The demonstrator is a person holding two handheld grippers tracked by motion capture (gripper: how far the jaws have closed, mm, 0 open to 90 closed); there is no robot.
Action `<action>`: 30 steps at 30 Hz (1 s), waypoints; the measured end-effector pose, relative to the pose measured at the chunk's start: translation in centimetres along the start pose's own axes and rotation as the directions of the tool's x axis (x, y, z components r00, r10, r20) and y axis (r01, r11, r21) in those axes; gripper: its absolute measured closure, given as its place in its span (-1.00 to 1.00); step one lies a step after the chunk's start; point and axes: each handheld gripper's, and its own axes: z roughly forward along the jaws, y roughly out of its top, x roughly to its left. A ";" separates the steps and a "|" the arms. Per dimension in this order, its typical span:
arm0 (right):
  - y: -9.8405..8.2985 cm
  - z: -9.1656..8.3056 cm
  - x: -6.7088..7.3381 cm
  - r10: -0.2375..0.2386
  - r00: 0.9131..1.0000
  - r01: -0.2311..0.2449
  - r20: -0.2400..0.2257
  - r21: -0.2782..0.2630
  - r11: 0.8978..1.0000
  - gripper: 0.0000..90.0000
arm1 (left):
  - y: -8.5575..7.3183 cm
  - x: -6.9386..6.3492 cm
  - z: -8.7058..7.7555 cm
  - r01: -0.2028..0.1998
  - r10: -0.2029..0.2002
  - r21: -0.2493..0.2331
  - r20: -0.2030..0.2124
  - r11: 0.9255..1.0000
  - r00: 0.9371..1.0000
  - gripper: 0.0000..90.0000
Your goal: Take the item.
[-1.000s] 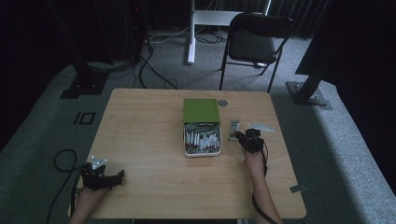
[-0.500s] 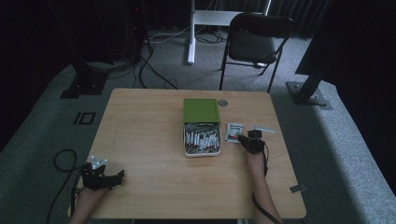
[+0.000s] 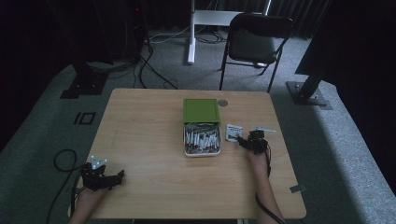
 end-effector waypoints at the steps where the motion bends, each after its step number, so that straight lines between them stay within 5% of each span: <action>1: -0.1 -0.1 0.1 -0.002 1.000 0.002 0.009 -0.003 1.000 -0.11 | 0.0 0.0 0.0 0.000 0.000 0.000 0.000 1.000 1.000 -0.97; 16: -1.5 -2.8 -0.1 -0.023 0.997 0.024 0.075 -0.007 1.000 -0.66 | 0.0 0.0 0.0 0.000 0.000 0.000 0.000 1.000 1.000 -0.97; 20: -2.3 -3.4 -0.3 -0.035 0.998 0.035 0.053 -0.002 0.999 -0.73 | 0.0 0.0 0.0 0.000 0.000 0.000 0.000 1.000 1.000 -0.97; 30: -4.1 -5.2 -0.7 -0.033 0.995 0.038 0.095 -0.051 0.998 -0.73 | 0.0 0.0 0.0 -0.002 0.002 0.000 0.000 1.000 1.000 -0.97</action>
